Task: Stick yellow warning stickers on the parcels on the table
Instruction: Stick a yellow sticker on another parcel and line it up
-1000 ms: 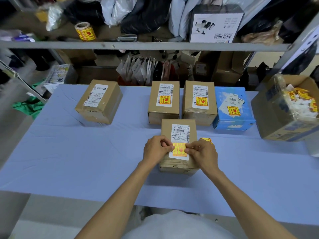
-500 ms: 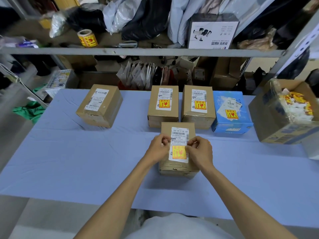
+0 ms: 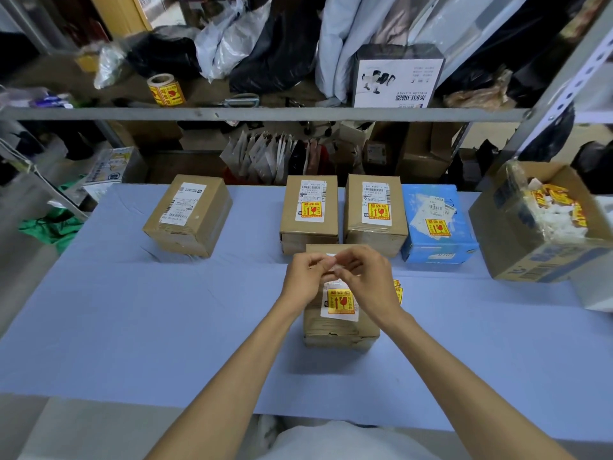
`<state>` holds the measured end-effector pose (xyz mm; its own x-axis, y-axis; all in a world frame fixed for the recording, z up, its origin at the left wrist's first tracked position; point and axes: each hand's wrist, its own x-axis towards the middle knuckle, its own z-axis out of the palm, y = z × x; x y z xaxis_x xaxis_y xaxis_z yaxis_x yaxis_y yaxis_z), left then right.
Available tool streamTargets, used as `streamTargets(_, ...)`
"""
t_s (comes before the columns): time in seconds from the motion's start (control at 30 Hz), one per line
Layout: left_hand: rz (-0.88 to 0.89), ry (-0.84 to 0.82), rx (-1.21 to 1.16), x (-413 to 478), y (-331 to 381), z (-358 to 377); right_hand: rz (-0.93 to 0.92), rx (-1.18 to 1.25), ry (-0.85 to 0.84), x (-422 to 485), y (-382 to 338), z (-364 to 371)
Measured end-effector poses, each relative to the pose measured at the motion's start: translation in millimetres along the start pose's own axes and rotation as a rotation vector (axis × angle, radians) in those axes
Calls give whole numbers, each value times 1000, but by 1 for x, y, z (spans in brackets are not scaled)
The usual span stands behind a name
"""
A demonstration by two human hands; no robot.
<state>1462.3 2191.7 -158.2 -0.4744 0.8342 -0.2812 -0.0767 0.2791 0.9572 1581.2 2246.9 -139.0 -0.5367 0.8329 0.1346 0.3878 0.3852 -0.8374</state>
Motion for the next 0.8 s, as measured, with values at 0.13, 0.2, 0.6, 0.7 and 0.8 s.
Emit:
streamTargets(0.13, -76, 42, -174, 1, 8, 4, 38, 1, 72, -1, -3, -4)
streamTargets(0.2, -96, 30, -232, 2, 12, 3, 78, 97, 64, 0, -6, -7)
streamTargets(0.6, 28, -48, -245, -6, 22, 1, 118, 297, 177, 9, -7, -23)
streamTargets(0.7, 66, -53, -207, -7, 29, 3, 101, 288, 217, 8, -6, -25)
streamTargets(0.8, 54, -44, -219, -6, 35, 3, 89, 315, 260, 6, -10, -25)
